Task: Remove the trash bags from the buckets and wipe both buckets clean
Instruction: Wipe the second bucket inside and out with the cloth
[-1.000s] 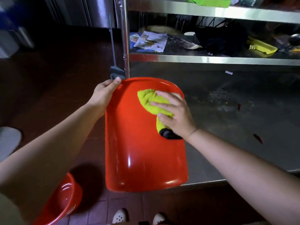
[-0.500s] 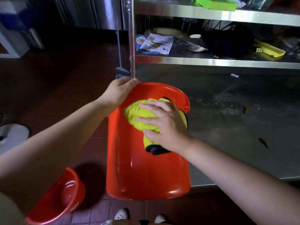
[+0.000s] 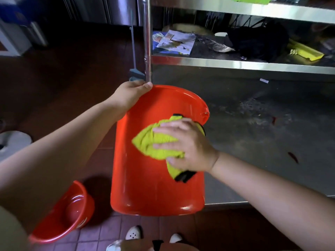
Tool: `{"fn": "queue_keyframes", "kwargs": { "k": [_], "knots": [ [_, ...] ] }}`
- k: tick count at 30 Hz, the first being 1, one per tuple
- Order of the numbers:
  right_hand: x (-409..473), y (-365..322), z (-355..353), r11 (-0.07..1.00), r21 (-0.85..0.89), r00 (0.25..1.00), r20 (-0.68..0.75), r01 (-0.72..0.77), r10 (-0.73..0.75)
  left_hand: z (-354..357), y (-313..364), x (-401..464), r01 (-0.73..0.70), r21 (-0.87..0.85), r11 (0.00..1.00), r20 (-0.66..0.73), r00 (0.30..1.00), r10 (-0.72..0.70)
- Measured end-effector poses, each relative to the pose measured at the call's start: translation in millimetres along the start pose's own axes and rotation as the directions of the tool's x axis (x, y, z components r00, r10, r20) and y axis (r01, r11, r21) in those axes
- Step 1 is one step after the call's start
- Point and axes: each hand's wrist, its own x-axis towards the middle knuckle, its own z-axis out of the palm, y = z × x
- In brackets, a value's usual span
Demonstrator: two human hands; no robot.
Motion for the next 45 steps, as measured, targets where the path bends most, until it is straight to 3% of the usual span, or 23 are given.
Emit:
{"fn": "queue_keyframes", "kwargs": {
  "k": [3,7,13,20,23,27,29,32,36,40,45],
  "knots": [
    [30,31,-5,0.994,-0.007,0.993,-0.058,-0.105,0.104,-11,-3,-8,0.021,-0.126,0.992,-0.017,1.0,-0.024],
    [66,59,-14,0.983,-0.013,0.982,0.02,-0.185,0.185,-23,-14,-15,0.064,-0.149,0.987,-0.1,0.992,-0.079],
    [69,34,-7,0.955,-0.01,0.955,0.029,-0.296,0.296,-21,-38,-31,0.074,-0.259,0.963,-0.223,0.966,-0.135],
    [-16,-36,-6,0.99,0.016,0.984,0.116,-0.137,0.135,-30,-50,-40,0.054,-0.306,0.951,-0.222,0.967,-0.126],
    [-35,-47,-7,0.994,0.04,0.986,0.137,-0.098,0.092,-36,-50,-40,0.067,-0.223,0.973,-0.182,0.977,-0.109],
    [-23,-44,-8,0.994,0.041,0.982,0.165,-0.097,0.089,-42,-33,-25,0.216,-0.143,0.966,-0.174,0.955,-0.24],
    [-16,-46,-5,0.996,0.035,0.978,0.194,-0.081,0.073,-42,-17,-14,0.173,-0.037,0.984,-0.171,0.969,-0.177],
    [-8,-49,1,1.0,0.01,0.974,0.225,-0.023,0.02,-31,4,-2,0.016,0.039,0.999,-0.049,0.999,-0.014],
    [3,-39,4,1.0,-0.008,0.977,0.211,0.02,-0.018,-20,9,9,0.032,0.17,0.985,-0.034,0.999,-0.027],
    [34,-13,9,0.985,-0.04,0.983,0.064,-0.17,0.172,-22,6,16,0.043,0.268,0.963,-0.043,0.999,-0.033],
    [55,19,9,0.909,0.063,0.905,-0.084,-0.413,0.417,-23,-2,15,0.023,0.294,0.955,-0.053,0.999,-0.008]
  ]
}}
